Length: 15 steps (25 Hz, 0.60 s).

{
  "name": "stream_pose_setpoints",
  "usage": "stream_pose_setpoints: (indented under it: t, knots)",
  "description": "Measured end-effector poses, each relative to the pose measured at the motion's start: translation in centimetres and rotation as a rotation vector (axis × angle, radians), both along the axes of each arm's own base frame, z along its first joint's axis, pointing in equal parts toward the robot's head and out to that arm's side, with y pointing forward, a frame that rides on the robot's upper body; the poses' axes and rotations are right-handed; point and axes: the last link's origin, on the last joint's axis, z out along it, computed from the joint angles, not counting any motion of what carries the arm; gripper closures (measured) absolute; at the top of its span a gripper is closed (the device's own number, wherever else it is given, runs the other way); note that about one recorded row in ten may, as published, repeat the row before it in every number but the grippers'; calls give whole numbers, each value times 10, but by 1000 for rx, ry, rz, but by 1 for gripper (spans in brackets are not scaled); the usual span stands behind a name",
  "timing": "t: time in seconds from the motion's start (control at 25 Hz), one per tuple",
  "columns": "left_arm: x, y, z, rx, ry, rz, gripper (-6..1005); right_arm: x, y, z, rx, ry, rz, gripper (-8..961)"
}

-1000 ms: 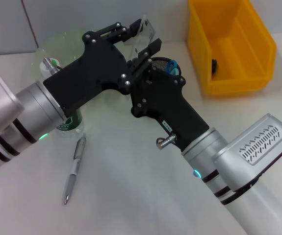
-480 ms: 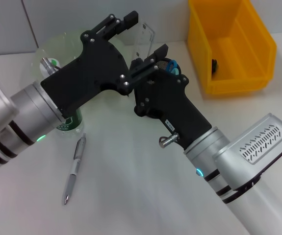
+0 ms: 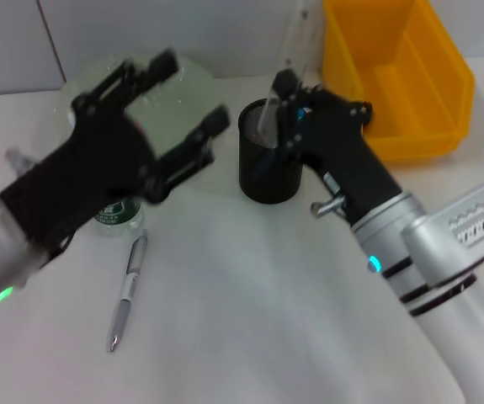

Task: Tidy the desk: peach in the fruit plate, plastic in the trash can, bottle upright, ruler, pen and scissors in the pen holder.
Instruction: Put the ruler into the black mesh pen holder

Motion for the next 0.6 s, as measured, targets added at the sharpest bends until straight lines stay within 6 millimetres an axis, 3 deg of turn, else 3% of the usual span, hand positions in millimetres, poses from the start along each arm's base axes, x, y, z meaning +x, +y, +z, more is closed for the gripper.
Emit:
stream_pose_setpoints:
  t: [0.36, 0.6]
  knots:
    - [-51, -37, -4, -84, -4, 53, 262, 8, 29, 7, -2, -50, -24, 888]
    - [-58, -39, -5, -113, -31, 56, 261, 10, 39, 3, -35, -76, -54, 873]
